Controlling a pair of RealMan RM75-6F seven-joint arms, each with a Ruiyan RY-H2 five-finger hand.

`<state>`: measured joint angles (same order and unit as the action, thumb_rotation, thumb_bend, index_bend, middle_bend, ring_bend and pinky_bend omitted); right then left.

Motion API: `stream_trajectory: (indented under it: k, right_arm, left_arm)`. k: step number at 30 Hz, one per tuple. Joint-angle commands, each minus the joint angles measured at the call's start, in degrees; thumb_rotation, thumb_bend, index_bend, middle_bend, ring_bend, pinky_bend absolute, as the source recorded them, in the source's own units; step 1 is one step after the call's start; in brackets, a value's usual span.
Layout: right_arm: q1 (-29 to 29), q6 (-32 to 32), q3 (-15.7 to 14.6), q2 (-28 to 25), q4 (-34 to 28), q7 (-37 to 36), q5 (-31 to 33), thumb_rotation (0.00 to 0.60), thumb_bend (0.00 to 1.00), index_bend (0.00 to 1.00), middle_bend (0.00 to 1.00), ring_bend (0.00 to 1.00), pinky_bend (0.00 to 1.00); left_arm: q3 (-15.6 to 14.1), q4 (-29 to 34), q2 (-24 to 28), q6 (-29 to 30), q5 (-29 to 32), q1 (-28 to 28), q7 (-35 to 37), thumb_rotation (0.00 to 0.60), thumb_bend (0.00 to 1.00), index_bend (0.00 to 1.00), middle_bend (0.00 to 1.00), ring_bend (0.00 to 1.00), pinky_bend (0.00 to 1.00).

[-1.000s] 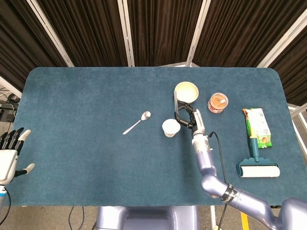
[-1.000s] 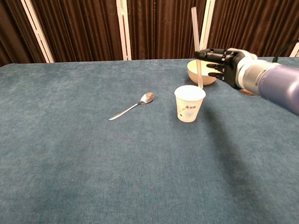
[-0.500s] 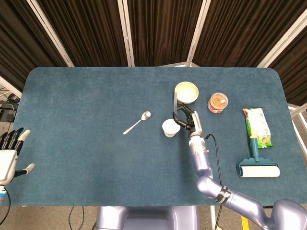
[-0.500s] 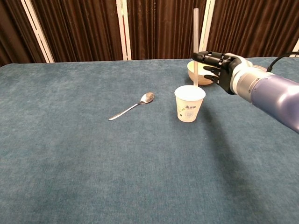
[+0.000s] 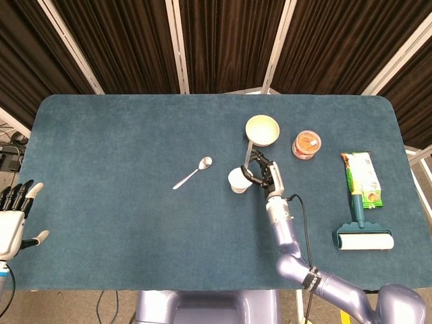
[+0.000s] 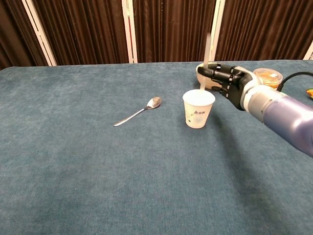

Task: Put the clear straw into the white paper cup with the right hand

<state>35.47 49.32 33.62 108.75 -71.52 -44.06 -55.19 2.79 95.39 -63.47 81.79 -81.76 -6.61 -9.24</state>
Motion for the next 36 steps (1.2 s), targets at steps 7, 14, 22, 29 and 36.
stream_trajectory:
  k: [7, 14, 22, 29, 36]
  right_arm:
    - [-0.30, -2.14, -2.57, 1.43, 4.10, -3.88, -3.04, 0.600, 0.24, 0.55, 0.13, 0.00, 0.00]
    - [-0.22, -0.57, -2.47, 0.28, 2.91, -4.44, -6.03, 0.600, 0.24, 0.48, 0.11, 0.00, 0.00]
    - [-1.70, 4.08, -2.78, -8.90, -4.29, 4.68, -10.14, 0.600, 0.20, 0.30, 0.02, 0.00, 0.00]
    - [-4.82, 6.15, -3.96, -18.62, -9.42, 13.19, -10.80, 0.600, 0.20, 0.26, 0.00, 0.00, 0.00]
    - [-10.19, 10.59, -9.20, -29.44, -16.16, 24.57, -14.84, 0.600, 0.19, 0.25, 0.00, 0.00, 0.00]
  left_arm:
    - [0.02, 0.13, 0.08, -0.11, 0.14, -0.08, -0.11, 0.600, 0.17, 0.00, 0.00, 0.00, 0.00]
    - [0.01, 0.13, 0.10, -0.13, 0.19, -0.11, -0.08, 0.600, 0.16, 0.00, 0.00, 0.00, 0.00]
    - [-0.14, -0.05, 0.09, -0.01, -0.16, -0.11, 0.03, 0.600, 0.16, 0.00, 0.00, 0.00, 0.00]
    - [-0.24, -0.11, 0.07, 0.05, -0.34, -0.12, -0.08, 0.600, 0.17, 0.00, 0.00, 0.00, 0.00]
    - [-0.25, -0.01, -0.01, 0.22, -0.37, -0.08, -0.47, 0.600, 0.16, 0.00, 0.00, 0.00, 0.00]
